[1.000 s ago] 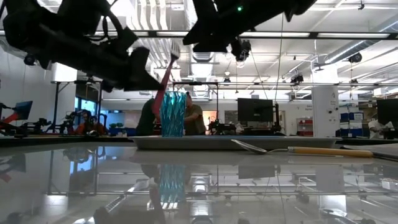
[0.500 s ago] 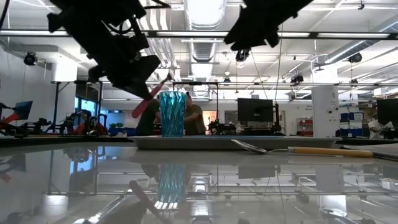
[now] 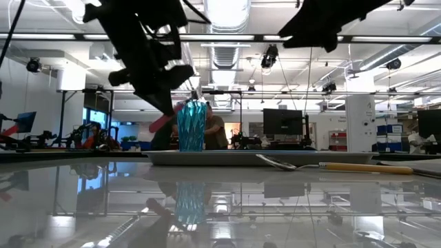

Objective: Pick and place plate/cup/fork/spoon on tray
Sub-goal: Put the pink fork on the gray serving tray to the left of the blue plate

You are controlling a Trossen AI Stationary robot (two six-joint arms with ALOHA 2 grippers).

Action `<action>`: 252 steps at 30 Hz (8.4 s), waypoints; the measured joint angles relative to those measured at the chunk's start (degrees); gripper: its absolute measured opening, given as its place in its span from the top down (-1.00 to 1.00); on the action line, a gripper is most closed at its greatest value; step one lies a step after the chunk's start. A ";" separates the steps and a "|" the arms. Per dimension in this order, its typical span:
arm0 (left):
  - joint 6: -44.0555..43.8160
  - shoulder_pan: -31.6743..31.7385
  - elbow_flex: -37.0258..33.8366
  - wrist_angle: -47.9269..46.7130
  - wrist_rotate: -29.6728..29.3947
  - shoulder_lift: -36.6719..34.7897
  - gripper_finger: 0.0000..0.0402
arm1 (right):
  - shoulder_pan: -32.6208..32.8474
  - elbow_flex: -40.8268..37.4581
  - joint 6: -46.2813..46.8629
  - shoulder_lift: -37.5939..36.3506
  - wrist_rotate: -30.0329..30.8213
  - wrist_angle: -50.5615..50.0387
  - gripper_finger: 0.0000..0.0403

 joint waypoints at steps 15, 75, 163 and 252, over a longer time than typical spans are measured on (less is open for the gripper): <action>-2.74 5.83 2.57 -0.04 12.24 4.00 0.93 | 1.32 -5.21 -1.77 -10.67 -0.06 0.88 -0.03; 63.84 -8.09 -18.72 37.63 15.27 -33.09 0.56 | 1.10 26.05 35.48 34.52 -3.58 -12.38 0.14; 54.47 -11.43 -25.45 37.58 17.46 -57.26 0.56 | -5.93 54.21 38.83 70.12 -1.34 -27.28 0.71; 57.21 -11.25 -32.03 70.50 28.08 -40.16 0.04 | 3.07 12.17 -2.40 50.49 -16.72 78.16 0.91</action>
